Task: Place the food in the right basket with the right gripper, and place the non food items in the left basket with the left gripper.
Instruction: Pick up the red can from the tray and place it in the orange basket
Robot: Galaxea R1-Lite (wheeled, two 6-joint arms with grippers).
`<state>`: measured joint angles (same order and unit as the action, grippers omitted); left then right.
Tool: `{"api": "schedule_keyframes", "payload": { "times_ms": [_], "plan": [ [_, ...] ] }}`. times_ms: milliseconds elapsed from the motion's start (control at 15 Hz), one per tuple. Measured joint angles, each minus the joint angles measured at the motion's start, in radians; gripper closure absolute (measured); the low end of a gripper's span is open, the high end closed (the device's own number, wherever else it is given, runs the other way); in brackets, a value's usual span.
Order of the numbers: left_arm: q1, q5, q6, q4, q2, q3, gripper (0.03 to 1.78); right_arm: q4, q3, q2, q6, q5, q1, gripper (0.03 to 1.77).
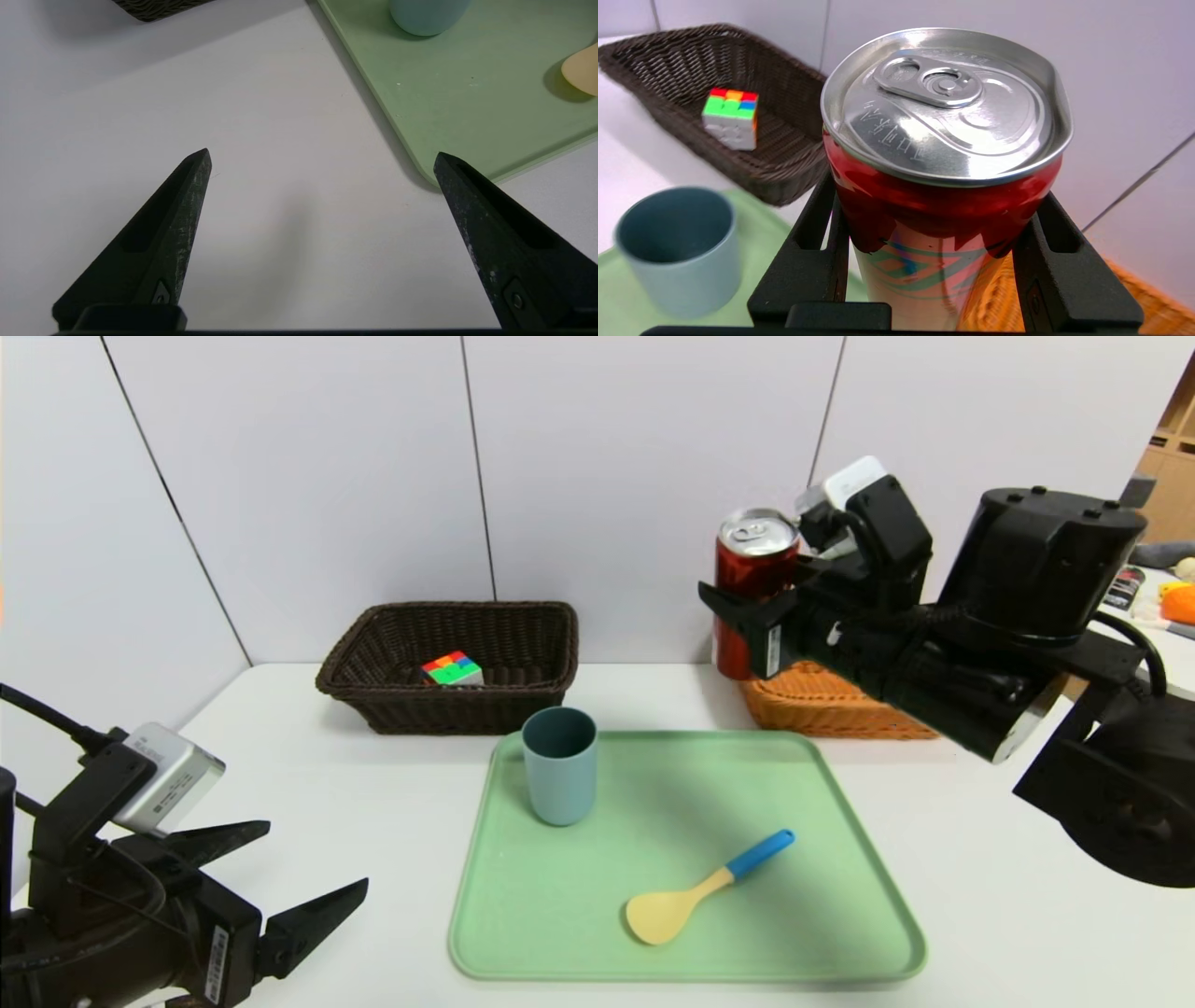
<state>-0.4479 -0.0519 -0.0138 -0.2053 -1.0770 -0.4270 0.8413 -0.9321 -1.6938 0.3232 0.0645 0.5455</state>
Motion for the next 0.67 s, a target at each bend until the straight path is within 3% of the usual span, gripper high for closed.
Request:
{"api": "schedule_keyframes", "payload": {
  "times_ms": [467,667],
  "plan": [
    [0.0,0.001,0.001,-0.003,0.005,0.006,0.12,-0.092,-0.161,-0.027,0.027,-0.081,-0.18,0.86],
    [0.0,0.0,-0.001,-0.01,0.009,0.01,0.12,-0.093,-0.211,-0.056,0.045,-0.091,-0.235,0.86]
  ]
}}
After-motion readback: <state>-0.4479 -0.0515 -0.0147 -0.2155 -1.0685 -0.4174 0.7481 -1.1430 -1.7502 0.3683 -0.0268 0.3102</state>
